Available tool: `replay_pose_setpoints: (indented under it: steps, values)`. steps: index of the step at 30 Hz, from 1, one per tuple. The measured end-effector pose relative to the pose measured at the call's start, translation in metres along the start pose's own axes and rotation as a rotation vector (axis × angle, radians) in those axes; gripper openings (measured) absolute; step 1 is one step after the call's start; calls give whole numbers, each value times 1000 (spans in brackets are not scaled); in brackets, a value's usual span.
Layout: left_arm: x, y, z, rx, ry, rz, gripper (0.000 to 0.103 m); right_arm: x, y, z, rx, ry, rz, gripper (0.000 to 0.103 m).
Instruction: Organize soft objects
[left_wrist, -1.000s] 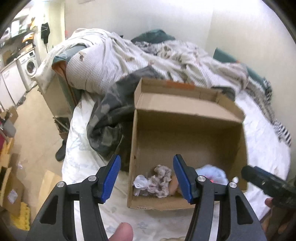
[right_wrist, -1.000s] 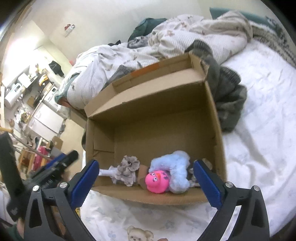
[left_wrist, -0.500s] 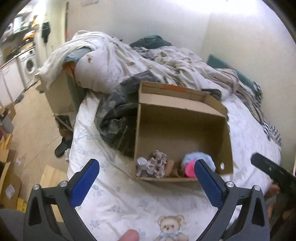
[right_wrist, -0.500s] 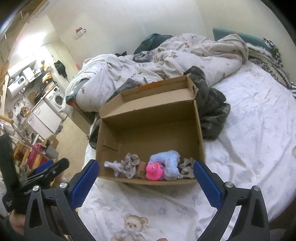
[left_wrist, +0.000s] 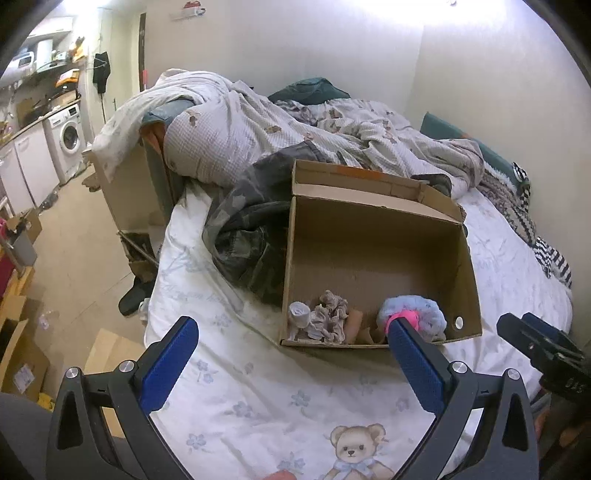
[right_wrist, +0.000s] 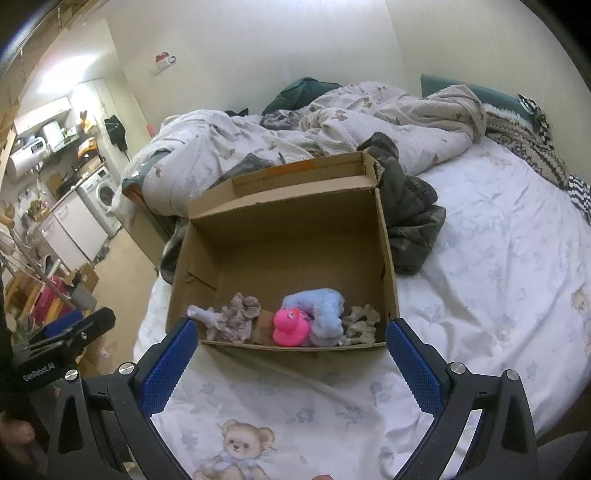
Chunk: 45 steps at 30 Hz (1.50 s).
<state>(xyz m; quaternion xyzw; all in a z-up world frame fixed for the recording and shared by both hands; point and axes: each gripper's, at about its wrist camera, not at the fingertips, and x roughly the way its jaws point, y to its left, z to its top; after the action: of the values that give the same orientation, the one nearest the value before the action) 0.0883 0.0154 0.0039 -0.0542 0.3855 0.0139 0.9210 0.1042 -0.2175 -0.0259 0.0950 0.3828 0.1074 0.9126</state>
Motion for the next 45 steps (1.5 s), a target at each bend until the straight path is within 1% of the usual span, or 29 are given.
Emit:
replay_pose_setpoints:
  steps: [2, 6, 12, 24, 45]
  values:
    - [1, -1, -1, 8, 3, 17, 102, 4, -1, 0, 2, 7, -10, 103]
    - [3, -2, -3, 26, 2, 29, 102, 8, -3, -2, 7, 16, -19, 103]
    - [4, -1, -3, 8, 8, 19, 102, 8, -1, -3, -9, 6, -30, 103]
    - [3, -7, -2, 52, -1, 15, 102, 7, 1, -4, -17, 7, -39, 103]
    - [7, -7, -3, 48, 8, 14, 102, 6, 1, -5, -17, 7, -41, 103]
